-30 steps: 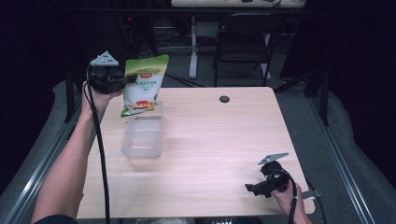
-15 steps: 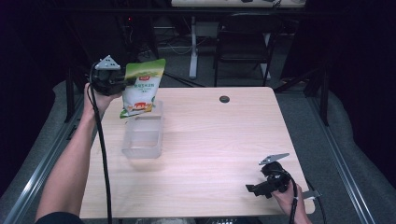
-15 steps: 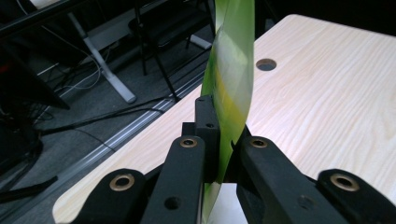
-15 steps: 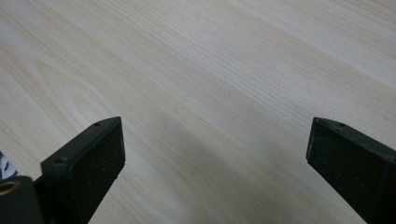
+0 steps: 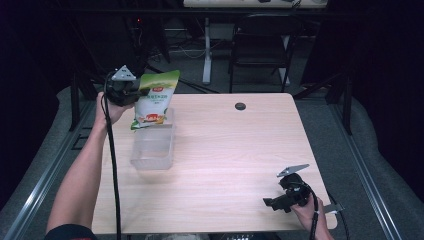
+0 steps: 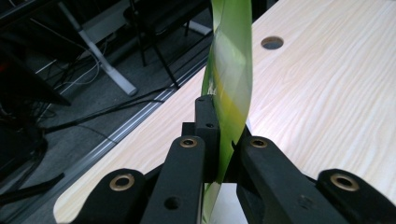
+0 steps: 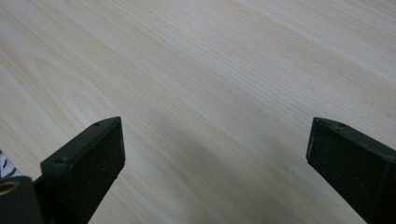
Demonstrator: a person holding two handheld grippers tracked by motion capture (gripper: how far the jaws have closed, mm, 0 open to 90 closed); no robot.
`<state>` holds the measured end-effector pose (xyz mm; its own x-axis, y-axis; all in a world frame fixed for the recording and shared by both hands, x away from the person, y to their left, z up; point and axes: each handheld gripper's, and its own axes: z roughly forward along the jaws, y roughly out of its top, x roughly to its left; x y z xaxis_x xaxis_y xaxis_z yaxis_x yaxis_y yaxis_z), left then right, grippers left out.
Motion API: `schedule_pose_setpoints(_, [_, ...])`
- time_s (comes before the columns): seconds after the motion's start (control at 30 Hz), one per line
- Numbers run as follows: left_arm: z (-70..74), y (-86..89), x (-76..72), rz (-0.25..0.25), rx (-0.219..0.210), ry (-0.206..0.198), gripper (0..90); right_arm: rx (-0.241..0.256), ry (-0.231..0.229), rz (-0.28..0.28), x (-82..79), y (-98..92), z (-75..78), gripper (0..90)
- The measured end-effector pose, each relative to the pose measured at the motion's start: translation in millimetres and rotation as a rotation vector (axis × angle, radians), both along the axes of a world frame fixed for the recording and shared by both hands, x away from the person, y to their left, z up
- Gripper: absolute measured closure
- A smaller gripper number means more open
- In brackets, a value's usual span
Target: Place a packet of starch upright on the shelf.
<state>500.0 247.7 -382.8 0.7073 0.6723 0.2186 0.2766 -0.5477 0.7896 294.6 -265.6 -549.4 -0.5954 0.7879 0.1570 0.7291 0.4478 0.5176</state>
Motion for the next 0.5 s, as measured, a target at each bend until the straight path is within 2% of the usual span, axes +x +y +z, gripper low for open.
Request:
schedule_pose_setpoints(0.07, [-3.9,-1.3,1.5,-0.003,0.009,0.007,89.7,0.004,0.003,0.001,-0.1,-0.7,0.4,3.9])
schedule_pose_setpoints(0.27, [-14.0,-3.1,6.6,-0.008,0.078,0.009,89.7,0.009,0.01,-0.002,0.1,-1.7,-0.7,3.9])
schedule_pose_setpoints(0.43, [-19.5,-4.3,9.4,-0.003,0.1,0.013,89.7,0.004,0.013,0.005,0.2,-0.2,-0.7,3.9])
schedule_pose_setpoints(0.5, [-20.9,-4.1,11.0,-0.007,0.112,0.023,89.6,0.016,0.008,-0.003,-0.1,0.4,-1.7,3.9])
